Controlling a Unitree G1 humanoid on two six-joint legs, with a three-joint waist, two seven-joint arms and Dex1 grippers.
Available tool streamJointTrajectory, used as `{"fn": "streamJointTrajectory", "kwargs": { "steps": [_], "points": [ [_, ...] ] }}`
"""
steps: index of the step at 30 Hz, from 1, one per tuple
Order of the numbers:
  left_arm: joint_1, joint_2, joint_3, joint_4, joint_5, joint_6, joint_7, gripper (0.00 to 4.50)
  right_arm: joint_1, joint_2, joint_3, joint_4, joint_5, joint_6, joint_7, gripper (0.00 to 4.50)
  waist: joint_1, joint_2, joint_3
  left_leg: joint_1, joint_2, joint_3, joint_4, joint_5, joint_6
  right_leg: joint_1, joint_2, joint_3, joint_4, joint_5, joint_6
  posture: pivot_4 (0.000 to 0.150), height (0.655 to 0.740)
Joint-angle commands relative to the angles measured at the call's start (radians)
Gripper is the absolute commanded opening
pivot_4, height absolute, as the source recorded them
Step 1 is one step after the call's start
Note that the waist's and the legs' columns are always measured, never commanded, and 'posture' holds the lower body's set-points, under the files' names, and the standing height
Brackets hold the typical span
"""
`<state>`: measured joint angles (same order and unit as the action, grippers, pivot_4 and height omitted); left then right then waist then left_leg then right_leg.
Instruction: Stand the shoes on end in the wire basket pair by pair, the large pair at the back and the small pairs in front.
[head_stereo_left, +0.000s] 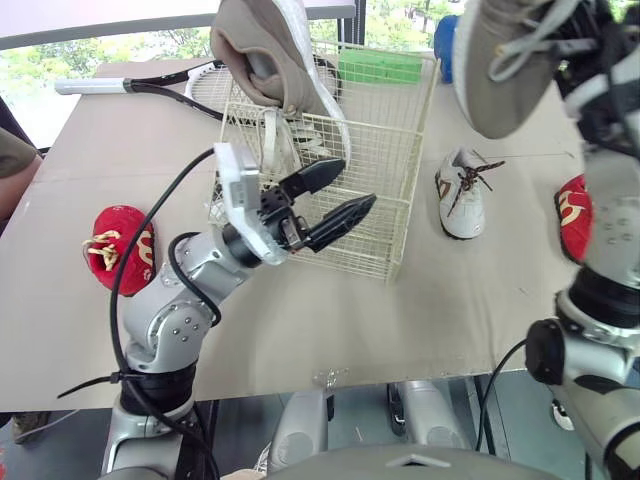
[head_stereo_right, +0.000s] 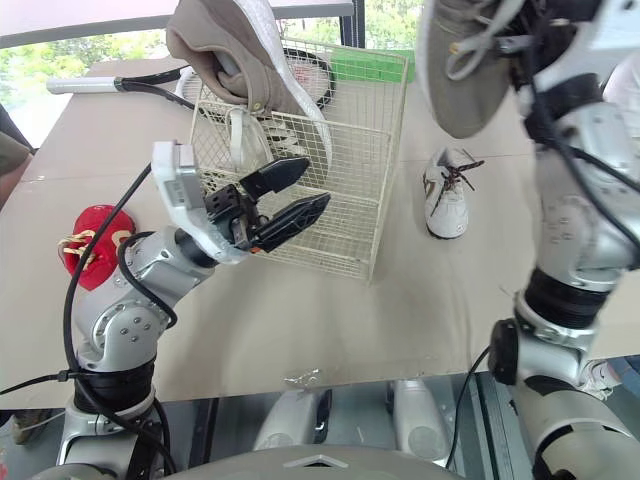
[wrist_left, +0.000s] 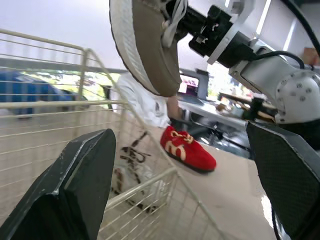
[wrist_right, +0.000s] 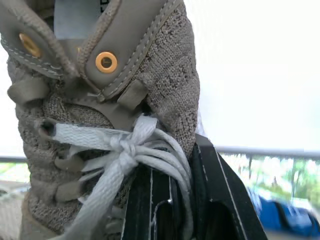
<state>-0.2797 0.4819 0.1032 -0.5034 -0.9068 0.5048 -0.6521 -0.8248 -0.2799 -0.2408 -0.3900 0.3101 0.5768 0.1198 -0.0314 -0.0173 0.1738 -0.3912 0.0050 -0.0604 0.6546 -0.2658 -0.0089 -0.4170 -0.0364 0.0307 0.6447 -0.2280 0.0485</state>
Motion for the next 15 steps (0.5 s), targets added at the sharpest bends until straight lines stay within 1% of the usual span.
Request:
{"fn": "streamJointTrajectory", "kwargs": {
  "steps": [1,5,9,12,15],
  "points": [
    [0.050,0.031,0.109,-0.043,-0.046,-0.042,-0.049,4.50,-0.092,0.077,0.101,0.001,-0.099,-0.173,-0.079,0.04,-0.004,0.000,0.000,0.000,0.000,0.000,0.000,0.000,0.000,0.000,0.000,0.000,0.000,0.000,0.000,0.150,0.7400],
    [0.135,0.094,0.181,-0.060,-0.068,-0.034,-0.114,4.50,-0.152,0.154,0.157,0.071,-0.127,-0.247,-0.095,0.04,-0.003,0.000,0.000,-0.001,0.000,-0.001,-0.001,0.000,0.000,-0.001,0.000,-0.001,0.000,0.000,0.000,0.150,0.7400],
    [0.224,0.144,0.235,-0.077,-0.082,-0.032,-0.157,4.50,-0.175,0.191,0.194,0.162,-0.169,-0.342,-0.099,0.04,-0.004,0.000,0.000,-0.001,0.000,-0.001,-0.001,0.000,0.000,-0.001,-0.001,-0.001,-0.001,0.000,0.000,0.150,0.7400],
    [0.271,0.162,0.273,-0.093,-0.108,-0.031,-0.172,4.50,-0.175,0.218,0.220,0.291,-0.231,-0.482,-0.122,0.04,-0.005,-0.001,0.000,0.000,0.000,-0.001,-0.001,0.000,0.000,-0.001,-0.001,-0.002,-0.001,0.000,0.000,0.150,0.7400],
    [0.314,0.169,0.303,-0.102,-0.123,-0.036,-0.184,4.50,-0.174,0.247,0.240,0.396,-0.259,-0.602,-0.120,0.04,-0.009,0.000,0.000,0.000,0.000,-0.001,-0.001,0.000,0.000,-0.001,-0.001,-0.001,0.000,0.000,0.000,0.150,0.7400]
  ]
}}
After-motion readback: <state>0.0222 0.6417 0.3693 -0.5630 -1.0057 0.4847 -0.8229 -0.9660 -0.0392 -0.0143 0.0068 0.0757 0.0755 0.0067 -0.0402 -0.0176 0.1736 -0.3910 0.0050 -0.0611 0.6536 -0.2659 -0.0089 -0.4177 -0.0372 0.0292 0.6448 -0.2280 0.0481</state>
